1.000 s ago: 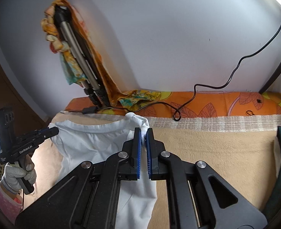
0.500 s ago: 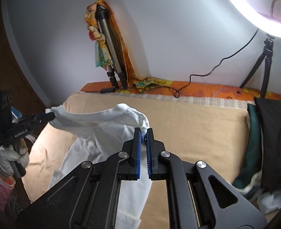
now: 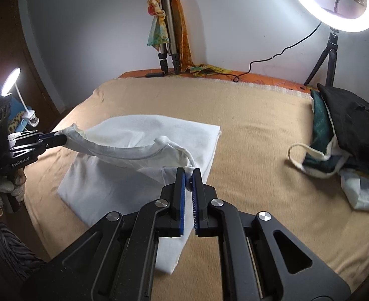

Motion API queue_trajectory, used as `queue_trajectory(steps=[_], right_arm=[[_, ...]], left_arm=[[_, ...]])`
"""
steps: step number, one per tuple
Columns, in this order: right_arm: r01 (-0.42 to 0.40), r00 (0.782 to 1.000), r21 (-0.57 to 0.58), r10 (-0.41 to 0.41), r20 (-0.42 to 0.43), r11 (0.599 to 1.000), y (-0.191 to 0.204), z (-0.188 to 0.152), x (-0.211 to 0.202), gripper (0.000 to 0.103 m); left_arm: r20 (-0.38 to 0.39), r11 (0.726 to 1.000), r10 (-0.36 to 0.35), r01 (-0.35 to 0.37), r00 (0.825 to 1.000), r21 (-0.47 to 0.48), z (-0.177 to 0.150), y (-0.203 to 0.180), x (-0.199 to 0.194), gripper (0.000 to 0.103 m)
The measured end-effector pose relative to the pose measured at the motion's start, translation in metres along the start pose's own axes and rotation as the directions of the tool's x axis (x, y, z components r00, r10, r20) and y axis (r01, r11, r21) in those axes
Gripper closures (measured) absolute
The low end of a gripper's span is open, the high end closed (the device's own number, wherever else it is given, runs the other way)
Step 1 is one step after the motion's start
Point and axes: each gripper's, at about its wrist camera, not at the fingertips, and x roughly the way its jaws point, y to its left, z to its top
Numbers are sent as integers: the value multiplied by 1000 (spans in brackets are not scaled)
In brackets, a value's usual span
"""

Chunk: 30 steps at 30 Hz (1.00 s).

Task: Fold small clothes

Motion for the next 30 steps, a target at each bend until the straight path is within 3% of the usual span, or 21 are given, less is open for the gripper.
queue_trajectory(steps=[9, 12, 15, 17, 18, 20, 25, 27, 30], right_arm=[[55, 998, -79, -54, 9, 995, 24, -44, -23, 97], [55, 998, -104, -57, -23, 993, 28, -53, -27, 97], [16, 999, -21, -17, -45, 1000, 18, -60, -36, 97], [-47, 997, 95, 52, -54, 994, 6, -62, -41, 97], [-83, 994, 159, 93, -54, 984, -1, -62, -42, 97], [-186, 979, 304, 202, -23, 934, -15, -61, -42, 97], [-276, 948, 512, 318, 6, 813, -29, -65, -21, 86], [-282, 942, 560, 337, 5, 779, -30, -67, -11, 86], [-253, 947, 581, 321, -16, 774, -30, -68, -1, 86]], left_arm=[[-24, 999, 19, -18, 1000, 49, -45, -8, -13, 100], [-48, 999, -3, 5, 999, 43, -56, -5, -19, 100], [-42, 1000, -30, 29, 999, -10, -61, 4, -31, 98], [-46, 989, -98, 92, 994, -113, -61, 17, -35, 83], [-47, 976, -135, 125, 990, -177, -60, 24, -35, 76], [-35, 937, -199, 180, 979, -298, -58, 36, -32, 75], [-12, 793, -361, 301, 932, -529, -55, 51, -7, 68], [-5, 770, -377, 310, 926, -558, -54, 49, 0, 68], [-11, 758, -398, 322, 917, -567, -48, 46, 8, 68]])
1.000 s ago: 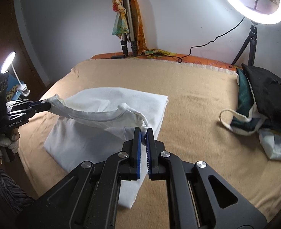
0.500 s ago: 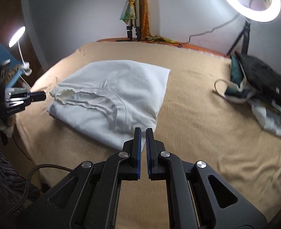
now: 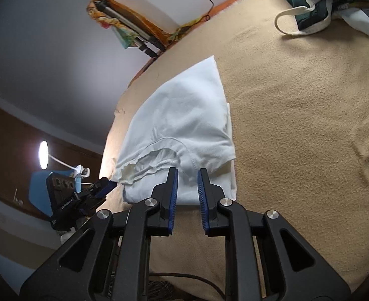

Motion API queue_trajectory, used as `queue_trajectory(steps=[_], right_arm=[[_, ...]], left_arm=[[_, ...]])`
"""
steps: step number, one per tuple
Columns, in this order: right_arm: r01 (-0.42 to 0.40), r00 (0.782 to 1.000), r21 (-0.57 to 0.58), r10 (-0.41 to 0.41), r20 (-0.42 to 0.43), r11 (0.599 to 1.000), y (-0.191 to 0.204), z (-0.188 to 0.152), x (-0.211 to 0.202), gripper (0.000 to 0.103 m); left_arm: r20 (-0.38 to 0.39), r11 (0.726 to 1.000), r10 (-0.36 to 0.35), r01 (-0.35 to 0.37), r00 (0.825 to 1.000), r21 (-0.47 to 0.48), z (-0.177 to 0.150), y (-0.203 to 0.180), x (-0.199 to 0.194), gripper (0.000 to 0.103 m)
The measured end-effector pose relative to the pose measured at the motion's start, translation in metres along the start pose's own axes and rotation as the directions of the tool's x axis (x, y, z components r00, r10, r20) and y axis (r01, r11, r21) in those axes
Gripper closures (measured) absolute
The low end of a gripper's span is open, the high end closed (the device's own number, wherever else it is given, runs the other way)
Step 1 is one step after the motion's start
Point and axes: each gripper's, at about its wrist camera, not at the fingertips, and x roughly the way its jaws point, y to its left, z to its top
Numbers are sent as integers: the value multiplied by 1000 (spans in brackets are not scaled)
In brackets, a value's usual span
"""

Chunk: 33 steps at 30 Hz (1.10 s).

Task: Fold small clothes

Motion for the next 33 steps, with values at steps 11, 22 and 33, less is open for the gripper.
queue_trajectory(steps=[11, 22, 33], right_arm=[[45, 999, 84, -44, -17, 995, -18, 8, 21, 65], [57, 998, 53, -58, 18, 997, -10, 19, 22, 90], [67, 995, -14, -65, 69, 998, 10, 19, 1, 93]], left_arm=[[-7, 996, 10, -11, 1000, -87, 9, 18, 2, 64], [13, 997, 49, -48, 999, -56, 11, 15, 8, 97], [53, 1000, 8, -7, 999, -14, 11, 7, -11, 101]])
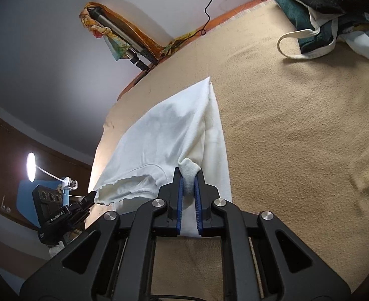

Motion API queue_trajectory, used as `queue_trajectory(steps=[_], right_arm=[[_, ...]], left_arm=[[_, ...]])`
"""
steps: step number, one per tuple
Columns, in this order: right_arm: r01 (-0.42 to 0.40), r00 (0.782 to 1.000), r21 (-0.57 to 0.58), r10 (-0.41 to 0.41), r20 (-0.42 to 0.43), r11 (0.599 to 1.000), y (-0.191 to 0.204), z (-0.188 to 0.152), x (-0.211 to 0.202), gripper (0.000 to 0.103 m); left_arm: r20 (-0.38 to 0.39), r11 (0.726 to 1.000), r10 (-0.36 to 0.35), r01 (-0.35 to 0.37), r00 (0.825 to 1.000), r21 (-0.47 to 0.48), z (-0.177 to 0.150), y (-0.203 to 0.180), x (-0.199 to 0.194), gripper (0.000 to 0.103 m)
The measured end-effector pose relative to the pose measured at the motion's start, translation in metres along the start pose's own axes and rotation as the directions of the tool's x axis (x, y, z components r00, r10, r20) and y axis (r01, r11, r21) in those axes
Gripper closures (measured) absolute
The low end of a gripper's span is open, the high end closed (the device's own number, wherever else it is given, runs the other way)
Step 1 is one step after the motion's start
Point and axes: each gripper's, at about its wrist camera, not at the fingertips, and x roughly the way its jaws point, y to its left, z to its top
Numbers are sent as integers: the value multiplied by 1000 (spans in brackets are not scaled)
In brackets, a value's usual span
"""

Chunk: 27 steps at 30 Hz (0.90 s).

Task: Fold small clothes

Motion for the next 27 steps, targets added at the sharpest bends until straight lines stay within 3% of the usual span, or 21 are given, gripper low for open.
queue_trajectory(steps=[3, 15, 22, 24, 25, 27], right_arm=[[54, 999, -47, -54, 5, 997, 4, 1, -1, 93], [-7, 998, 8, 8, -64, 1000, -8, -11, -9, 94], [77, 986, -49, -84, -142, 996, -16, -22, 8, 94], [142, 976, -104, -156, -153, 984, -11, -22, 10, 86], [182, 968, -140, -202, -146, 973, -10, -21, 8, 76], [218, 967, -185, -238, -93, 958, -3, -17, -4, 73]], left_arm=[[-9, 1000, 9, -8, 1000, 11, -2, 0, 2, 101], [-33, 998, 32, -31, 999, 53, -26, 3, -12, 101], [-70, 989, 107, -99, 992, 106, -45, 10, -6, 100], [-84, 985, 131, -121, 988, 119, -46, 10, -6, 96], [-76, 983, 139, -129, 987, 128, -46, 9, -10, 91], [-37, 978, 151, -144, 988, 149, -44, 5, -23, 88]])
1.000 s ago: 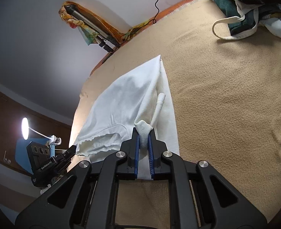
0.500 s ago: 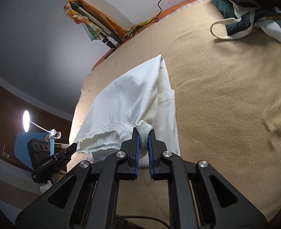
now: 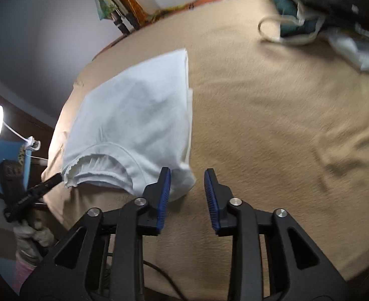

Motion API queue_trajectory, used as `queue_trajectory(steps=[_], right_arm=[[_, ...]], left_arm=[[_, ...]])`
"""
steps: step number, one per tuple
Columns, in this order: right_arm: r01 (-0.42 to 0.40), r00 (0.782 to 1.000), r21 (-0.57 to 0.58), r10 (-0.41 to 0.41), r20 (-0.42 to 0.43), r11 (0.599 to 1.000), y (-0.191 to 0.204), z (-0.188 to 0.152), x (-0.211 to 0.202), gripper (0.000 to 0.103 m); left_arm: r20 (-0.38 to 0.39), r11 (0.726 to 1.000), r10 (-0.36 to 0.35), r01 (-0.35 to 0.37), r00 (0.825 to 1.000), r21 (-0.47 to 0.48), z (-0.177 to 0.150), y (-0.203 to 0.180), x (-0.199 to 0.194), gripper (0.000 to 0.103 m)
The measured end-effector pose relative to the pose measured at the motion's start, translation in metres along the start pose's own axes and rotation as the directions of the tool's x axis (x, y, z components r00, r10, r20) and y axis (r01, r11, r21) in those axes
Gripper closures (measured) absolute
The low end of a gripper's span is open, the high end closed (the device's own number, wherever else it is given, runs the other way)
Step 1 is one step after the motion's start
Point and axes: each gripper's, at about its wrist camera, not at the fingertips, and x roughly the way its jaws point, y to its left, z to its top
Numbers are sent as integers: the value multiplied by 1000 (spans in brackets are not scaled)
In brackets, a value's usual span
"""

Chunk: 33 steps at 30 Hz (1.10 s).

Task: Fold small clothes
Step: 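Move both open tools to the edges of the folded shirt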

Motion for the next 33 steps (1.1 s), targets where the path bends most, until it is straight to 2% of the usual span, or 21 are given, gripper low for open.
queue_trajectory(steps=[4, 7, 10, 12, 18, 23, 27, 32, 33], right_arm=[[-39, 991, -48, 45, 123, 998, 4, 14, -26, 73], [-48, 981, -120, 69, 180, 992, 18, 29, -30, 73], [-41, 975, -195, 82, 205, 980, 36, 43, -22, 73], [-36, 974, -224, 84, 210, 974, 47, 53, -14, 73], [-59, 982, -246, 101, 162, 967, 73, 80, 24, 73], [-48, 989, -265, 83, 122, 963, 91, 93, 60, 73], [-44, 993, -276, 73, 97, 960, 103, 102, 85, 73], [-12, 998, -253, 29, 61, 967, 97, 108, 116, 73], [-12, 998, -242, 27, 57, 970, 94, 109, 119, 73]], left_arm=[[107, 997, 45, -52, 993, 62, 16, -14, -21, 78], [130, 995, 39, -50, 991, 84, 32, -27, -17, 68], [158, 990, 34, -55, 987, 128, 50, -46, -5, 54], [159, 986, 38, -63, 986, 155, 61, -59, 8, 49], [119, 966, 102, -127, 988, 226, 89, -92, 56, 48], [92, 971, 118, -134, 989, 196, 106, -93, 92, 51], [73, 983, 98, -108, 993, 151, 118, -87, 114, 53], [53, 982, 144, -150, 988, 119, 124, -72, 140, 56], [47, 980, 159, -163, 986, 115, 123, -68, 145, 59]])
